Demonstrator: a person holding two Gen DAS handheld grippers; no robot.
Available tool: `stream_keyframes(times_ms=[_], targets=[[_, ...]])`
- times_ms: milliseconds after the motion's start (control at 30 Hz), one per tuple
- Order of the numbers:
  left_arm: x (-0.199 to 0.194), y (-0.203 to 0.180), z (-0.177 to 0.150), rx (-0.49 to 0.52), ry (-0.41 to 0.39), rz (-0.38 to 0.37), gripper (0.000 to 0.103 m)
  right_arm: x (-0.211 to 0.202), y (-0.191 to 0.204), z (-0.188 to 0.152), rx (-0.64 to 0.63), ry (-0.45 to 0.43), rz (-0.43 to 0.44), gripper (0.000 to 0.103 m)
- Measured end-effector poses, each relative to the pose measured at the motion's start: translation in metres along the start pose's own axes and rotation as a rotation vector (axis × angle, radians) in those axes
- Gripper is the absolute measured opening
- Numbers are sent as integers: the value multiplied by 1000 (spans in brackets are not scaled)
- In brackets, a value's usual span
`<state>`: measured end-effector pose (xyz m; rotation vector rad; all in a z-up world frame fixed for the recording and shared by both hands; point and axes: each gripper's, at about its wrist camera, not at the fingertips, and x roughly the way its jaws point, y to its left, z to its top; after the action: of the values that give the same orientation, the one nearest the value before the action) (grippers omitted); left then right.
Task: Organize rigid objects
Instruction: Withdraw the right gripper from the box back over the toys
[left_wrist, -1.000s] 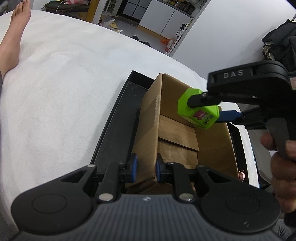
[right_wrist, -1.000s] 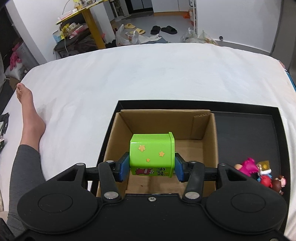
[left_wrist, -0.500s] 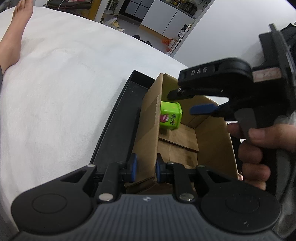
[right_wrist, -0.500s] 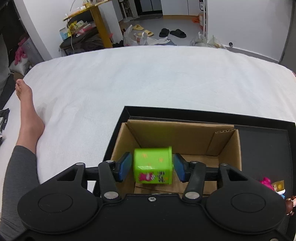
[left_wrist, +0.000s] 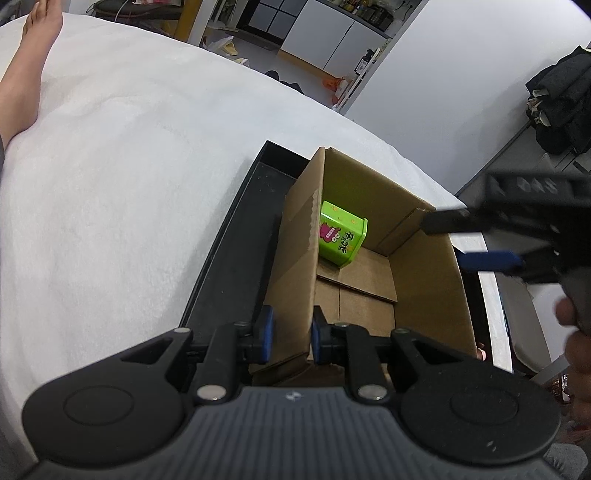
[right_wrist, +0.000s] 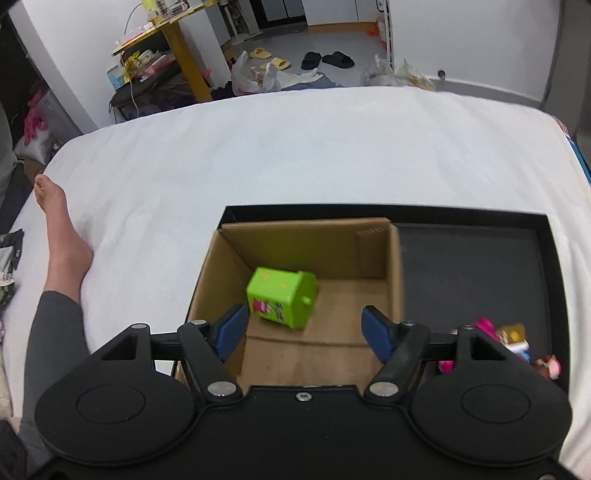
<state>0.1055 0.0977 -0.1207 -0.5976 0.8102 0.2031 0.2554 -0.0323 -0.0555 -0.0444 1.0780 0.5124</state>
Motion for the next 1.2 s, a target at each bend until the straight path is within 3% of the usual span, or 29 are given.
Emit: stream_keyframes(times_ms=[467, 700, 1200], targets=[[-2, 0, 1, -3, -22, 26, 18, -45, -35, -18, -27, -9, -35, 76], [-3, 1, 3, -8, -33, 43, 17, -63, -54, -28, 13, -22, -78, 88], [-3, -4, 4, -14, -40, 78, 17, -65, -97, -60, 93, 17, -107, 86]])
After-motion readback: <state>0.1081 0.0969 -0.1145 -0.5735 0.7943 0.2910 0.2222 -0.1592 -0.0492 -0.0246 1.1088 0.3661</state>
